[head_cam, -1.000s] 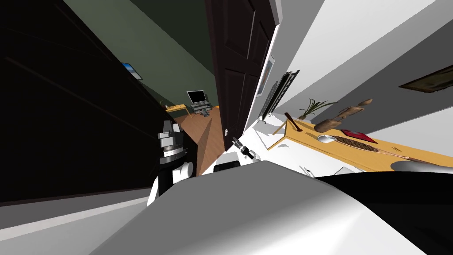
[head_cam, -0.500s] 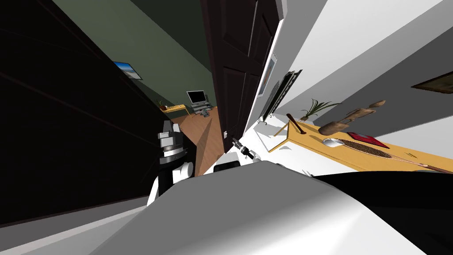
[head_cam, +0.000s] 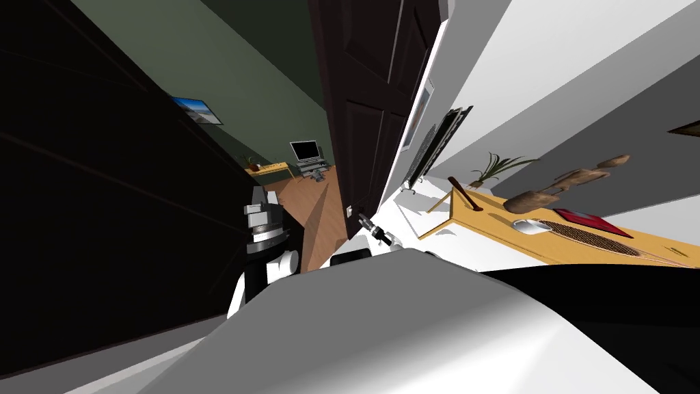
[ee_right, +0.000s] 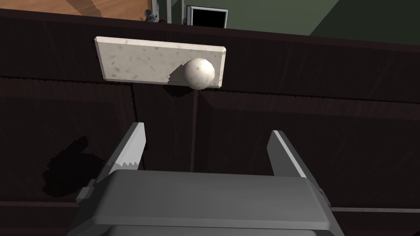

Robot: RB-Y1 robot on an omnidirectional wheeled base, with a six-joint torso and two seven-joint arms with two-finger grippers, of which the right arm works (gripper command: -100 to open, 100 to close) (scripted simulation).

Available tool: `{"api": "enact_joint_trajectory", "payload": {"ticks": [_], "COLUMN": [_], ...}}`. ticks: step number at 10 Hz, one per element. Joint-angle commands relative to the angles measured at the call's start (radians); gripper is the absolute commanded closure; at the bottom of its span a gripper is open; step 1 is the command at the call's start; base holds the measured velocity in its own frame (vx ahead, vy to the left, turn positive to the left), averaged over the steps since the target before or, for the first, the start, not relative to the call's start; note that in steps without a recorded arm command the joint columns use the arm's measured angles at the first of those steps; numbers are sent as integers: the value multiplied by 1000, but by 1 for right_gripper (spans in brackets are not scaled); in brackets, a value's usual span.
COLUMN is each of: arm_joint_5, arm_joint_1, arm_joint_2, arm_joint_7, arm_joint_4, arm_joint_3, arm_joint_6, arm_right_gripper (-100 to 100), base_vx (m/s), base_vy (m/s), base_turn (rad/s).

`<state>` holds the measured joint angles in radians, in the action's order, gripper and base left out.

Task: Push the door open

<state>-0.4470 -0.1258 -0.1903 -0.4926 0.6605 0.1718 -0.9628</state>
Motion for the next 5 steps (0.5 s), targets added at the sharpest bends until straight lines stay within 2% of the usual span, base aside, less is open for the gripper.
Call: {"api": "enact_joint_trajectory", "payload": {"ticks": [1, 3, 5], "arm_joint_5": [6, 12, 19], "arm_joint_1": [-5, -10, -14], "arm_joint_2": [11, 21, 34], "arm_joint_7": [12, 24, 38], "arm_joint_4": [-8, -13, -19], "arm_joint_3": [-2, -5, -8], "arm_joint_6": [6, 15, 24], "arm_right_gripper": [-100, -100, -100], "base_vx": [166, 153, 189], "base_vy": [79, 82, 116], "base_turn": [49, 39, 60]}}
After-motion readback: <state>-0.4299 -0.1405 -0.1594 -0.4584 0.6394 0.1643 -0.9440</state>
